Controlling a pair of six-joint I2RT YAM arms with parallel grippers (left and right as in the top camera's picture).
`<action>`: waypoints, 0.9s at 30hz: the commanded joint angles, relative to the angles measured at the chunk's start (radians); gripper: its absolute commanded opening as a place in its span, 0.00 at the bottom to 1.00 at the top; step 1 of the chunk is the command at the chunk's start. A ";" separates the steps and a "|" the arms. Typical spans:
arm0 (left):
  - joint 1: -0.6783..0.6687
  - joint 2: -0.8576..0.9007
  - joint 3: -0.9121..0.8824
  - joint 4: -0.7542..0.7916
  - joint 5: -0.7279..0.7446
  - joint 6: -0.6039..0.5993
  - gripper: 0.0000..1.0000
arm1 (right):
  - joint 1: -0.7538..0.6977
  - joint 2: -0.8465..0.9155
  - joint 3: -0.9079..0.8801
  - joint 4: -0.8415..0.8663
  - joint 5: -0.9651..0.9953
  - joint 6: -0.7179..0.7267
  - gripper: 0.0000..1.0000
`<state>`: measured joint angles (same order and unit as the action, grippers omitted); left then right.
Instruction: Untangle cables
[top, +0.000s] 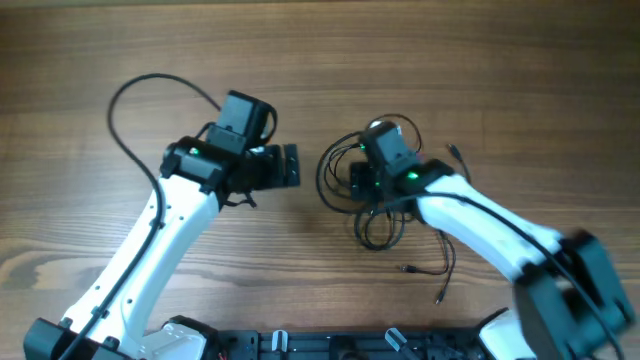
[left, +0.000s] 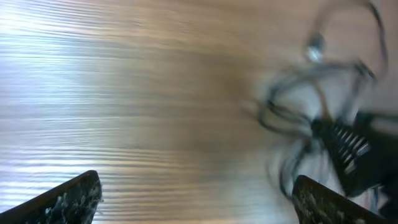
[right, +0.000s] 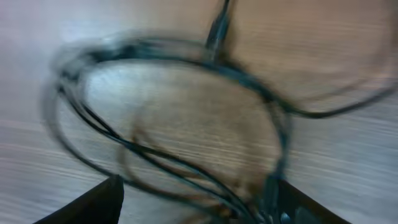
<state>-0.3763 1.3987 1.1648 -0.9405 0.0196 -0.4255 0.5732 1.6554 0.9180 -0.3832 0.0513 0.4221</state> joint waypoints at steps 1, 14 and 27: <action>0.109 0.002 -0.007 0.010 -0.092 -0.110 1.00 | 0.002 0.128 -0.006 0.127 -0.206 -0.084 0.71; 0.164 0.002 -0.008 -0.033 -0.039 -0.076 1.00 | 0.002 0.170 -0.006 0.424 -0.293 0.007 0.59; 0.164 0.002 -0.008 -0.069 -0.016 -0.077 1.00 | 0.002 0.174 -0.009 0.379 -0.278 0.138 0.60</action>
<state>-0.2123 1.3987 1.1645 -1.0092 -0.0181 -0.5102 0.5735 1.8030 0.9089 -0.0387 -0.2283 0.5385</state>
